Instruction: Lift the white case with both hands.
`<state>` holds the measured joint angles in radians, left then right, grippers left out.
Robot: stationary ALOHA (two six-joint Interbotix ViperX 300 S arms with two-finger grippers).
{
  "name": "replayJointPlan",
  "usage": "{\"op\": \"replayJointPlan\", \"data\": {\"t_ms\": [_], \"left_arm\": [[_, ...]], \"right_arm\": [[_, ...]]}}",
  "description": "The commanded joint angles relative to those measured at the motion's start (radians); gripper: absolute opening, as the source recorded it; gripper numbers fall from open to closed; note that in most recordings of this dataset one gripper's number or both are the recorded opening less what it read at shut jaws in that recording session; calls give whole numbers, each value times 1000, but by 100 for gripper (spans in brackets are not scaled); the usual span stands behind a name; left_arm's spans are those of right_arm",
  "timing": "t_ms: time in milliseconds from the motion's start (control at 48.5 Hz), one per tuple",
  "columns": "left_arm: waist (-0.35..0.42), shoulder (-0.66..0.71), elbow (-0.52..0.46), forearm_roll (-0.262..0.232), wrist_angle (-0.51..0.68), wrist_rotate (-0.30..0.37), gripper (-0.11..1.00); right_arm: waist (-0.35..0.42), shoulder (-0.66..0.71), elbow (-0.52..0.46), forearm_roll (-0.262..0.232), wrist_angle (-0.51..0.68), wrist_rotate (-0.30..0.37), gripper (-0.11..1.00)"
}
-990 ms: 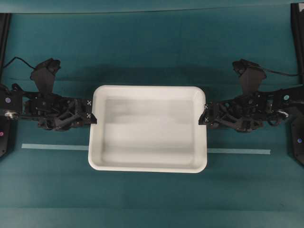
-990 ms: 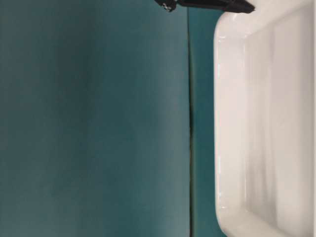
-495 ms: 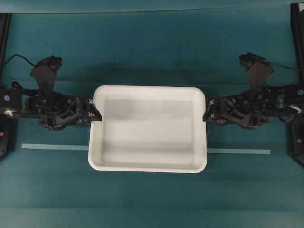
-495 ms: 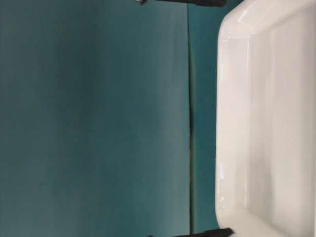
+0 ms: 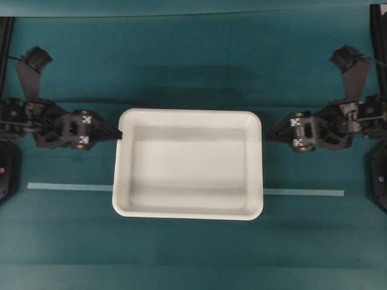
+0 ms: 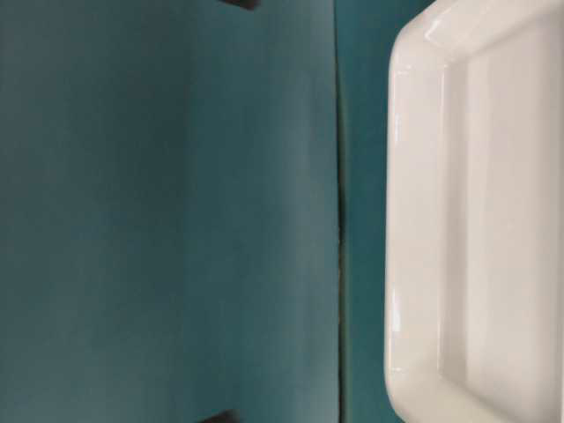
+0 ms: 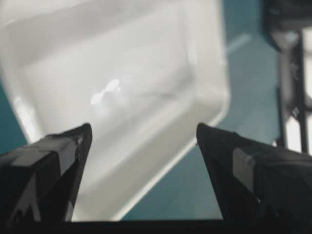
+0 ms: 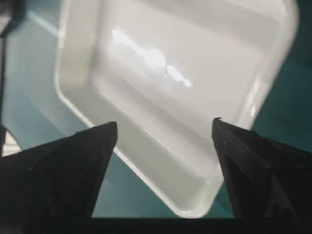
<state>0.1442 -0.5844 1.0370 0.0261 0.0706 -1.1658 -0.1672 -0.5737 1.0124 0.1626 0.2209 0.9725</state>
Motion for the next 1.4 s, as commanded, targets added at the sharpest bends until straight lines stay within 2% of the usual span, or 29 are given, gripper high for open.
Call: {"op": "replayJointPlan", "data": {"t_ms": [0,83,330,557,619,743,846,969,1196,1382], "left_arm": [[-3,-38,-28,3,-9,87,92],[-11,-92,-29,3,-8,192,92],[-51,-235,-25,3,-6,407,92],[-87,-354,-23,3,15,629,91],[-92,-376,-25,3,26,675,91],[-97,-414,-31,3,34,749,91],[-98,-446,-38,3,34,802,91],[-98,-485,-46,3,43,848,91],[-98,-543,-61,3,137,917,91],[-104,-558,-64,3,195,983,91]], "right_arm": [[-3,-26,-9,-20,-32,-52,84],[-3,-66,-15,-44,-60,-112,84],[6,-201,-31,-143,-84,-296,84],[32,-288,-29,-187,-86,-480,84],[38,-310,-29,-189,-87,-541,84],[60,-345,-32,-189,-83,-621,84],[78,-371,-37,-189,-77,-663,84],[94,-397,-41,-189,-54,-676,84],[129,-449,-38,-193,-32,-695,84],[143,-506,-31,-199,-25,-750,84]]}}
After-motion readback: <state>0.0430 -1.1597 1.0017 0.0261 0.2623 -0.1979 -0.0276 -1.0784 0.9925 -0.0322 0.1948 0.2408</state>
